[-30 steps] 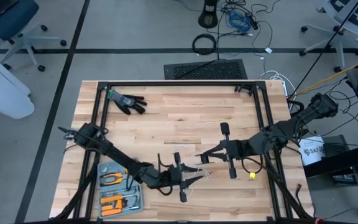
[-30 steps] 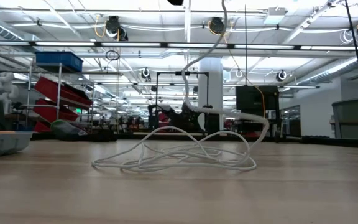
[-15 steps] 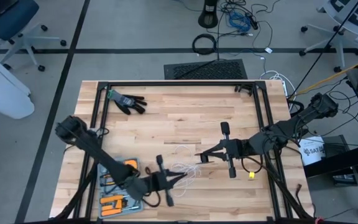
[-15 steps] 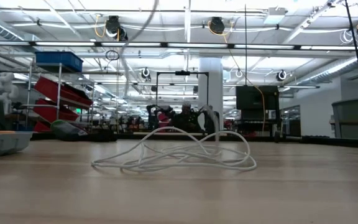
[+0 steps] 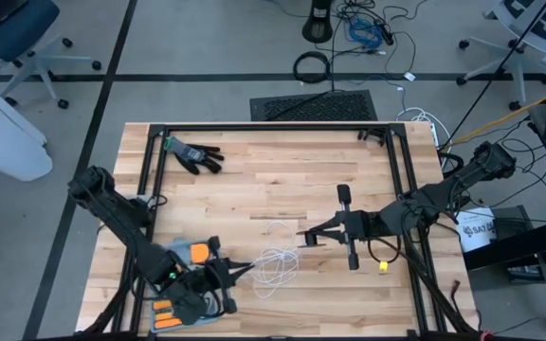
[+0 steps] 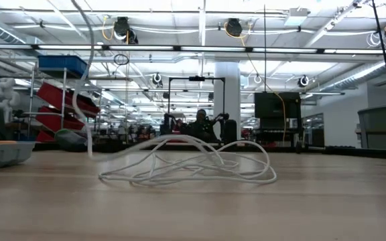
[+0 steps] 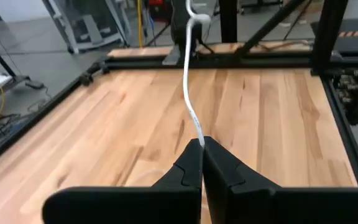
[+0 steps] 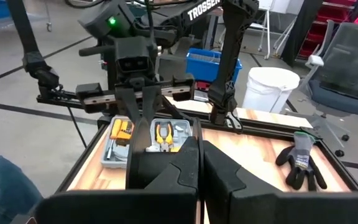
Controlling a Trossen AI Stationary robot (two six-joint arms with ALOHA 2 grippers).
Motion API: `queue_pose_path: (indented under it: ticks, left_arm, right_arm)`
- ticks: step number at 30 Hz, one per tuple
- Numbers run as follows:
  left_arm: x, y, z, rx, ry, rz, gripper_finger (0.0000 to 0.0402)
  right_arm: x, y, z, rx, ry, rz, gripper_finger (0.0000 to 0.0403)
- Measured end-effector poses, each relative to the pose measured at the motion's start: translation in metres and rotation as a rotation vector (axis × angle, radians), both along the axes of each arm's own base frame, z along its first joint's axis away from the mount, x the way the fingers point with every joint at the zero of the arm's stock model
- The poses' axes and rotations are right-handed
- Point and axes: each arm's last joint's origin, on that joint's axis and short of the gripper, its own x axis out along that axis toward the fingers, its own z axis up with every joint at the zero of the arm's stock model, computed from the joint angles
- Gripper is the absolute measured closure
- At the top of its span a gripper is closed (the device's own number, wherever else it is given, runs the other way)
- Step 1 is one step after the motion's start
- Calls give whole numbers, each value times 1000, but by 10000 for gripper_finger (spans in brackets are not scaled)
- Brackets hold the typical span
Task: Coil cords
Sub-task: Coil the white cable wire into the spool
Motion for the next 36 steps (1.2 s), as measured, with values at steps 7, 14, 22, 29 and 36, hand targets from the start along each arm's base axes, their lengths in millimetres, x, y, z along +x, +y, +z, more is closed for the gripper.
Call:
queue_pose_path:
  ticks: [7,14,22,29,36]
  left_arm:
    - [-5,-2,-3,-62,5,17,387]
    - [-12,-10,-3,-64,6,-14,353]
    - [-20,-19,-1,-21,-8,-46,335]
    - [-2,-15,20,92,-131,-35,334]
    - [19,0,48,150,-281,-16,333]
  right_arm:
    - [0,0,0,1,-3,0,403]
    - [0,0,0,1,-2,1,403]
    - [0,0,0,2,-2,2,403]
    - [1,1,-1,7,0,0,403]
    - [10,6,-11,7,36,-4,403]
